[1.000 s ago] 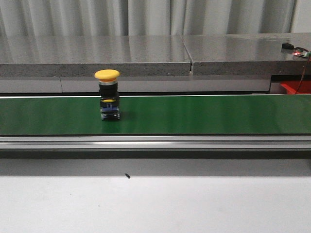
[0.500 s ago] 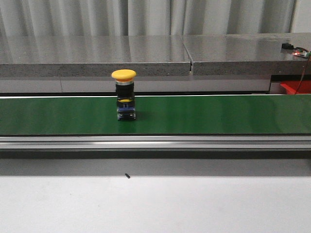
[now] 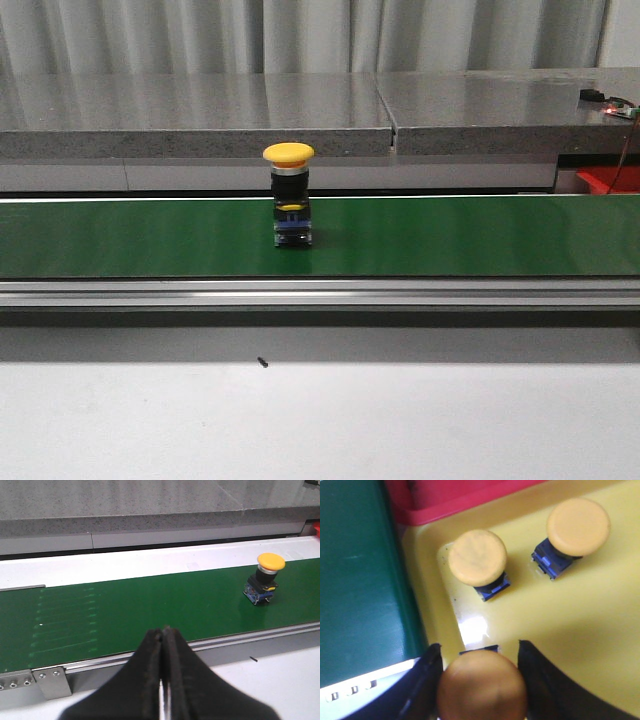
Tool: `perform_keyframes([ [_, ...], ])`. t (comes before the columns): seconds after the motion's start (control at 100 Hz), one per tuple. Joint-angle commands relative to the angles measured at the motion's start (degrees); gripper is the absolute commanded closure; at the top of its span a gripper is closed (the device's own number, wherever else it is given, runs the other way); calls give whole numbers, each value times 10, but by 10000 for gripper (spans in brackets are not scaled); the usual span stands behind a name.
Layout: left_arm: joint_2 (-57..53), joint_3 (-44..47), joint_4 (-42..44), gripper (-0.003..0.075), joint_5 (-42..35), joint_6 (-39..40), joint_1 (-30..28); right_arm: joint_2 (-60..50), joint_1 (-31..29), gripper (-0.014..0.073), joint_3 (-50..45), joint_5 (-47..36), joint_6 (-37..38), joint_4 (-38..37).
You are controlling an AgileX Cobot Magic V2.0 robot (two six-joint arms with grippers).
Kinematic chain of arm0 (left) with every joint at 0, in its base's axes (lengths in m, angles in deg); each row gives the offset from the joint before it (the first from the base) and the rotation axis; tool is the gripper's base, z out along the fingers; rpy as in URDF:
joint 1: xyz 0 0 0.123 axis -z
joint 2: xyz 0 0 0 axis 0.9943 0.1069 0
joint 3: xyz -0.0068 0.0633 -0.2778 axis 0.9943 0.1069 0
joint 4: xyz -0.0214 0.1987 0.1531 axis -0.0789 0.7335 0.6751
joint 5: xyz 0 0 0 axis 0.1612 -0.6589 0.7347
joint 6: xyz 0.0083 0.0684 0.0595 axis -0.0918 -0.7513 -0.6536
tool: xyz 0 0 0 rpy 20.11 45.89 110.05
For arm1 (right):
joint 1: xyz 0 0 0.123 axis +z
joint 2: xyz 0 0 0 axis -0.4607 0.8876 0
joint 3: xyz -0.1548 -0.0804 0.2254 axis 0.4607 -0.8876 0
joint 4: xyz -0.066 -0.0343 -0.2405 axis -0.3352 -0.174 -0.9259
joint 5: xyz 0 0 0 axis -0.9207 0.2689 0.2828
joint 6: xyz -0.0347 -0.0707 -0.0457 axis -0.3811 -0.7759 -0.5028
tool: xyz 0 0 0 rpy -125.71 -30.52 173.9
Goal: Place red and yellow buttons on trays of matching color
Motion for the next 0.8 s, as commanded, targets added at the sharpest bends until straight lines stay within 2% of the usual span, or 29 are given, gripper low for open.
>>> perform_keyframes([
  [0.0,3,-15,-16,741,-35,6,5,14,-4,377,8,-40,0,15],
  [0.42,3,-15,-16,741,-35,6,5,75,-4,365,8,-54,0,20],
  [0.49,3,-15,-16,741,-35,6,5,75,-4,309,8,-49,0,20],
  [0.66,3,-15,-16,741,-35,6,5,74,-4,30,14,-32,0,20],
  [0.71,3,-15,-16,741,-35,6,5,74,-4,-10,19,-23,0,20],
  [0.79,3,-15,-16,741,-35,6,5,72,-4,-16,29,-8,0,20],
])
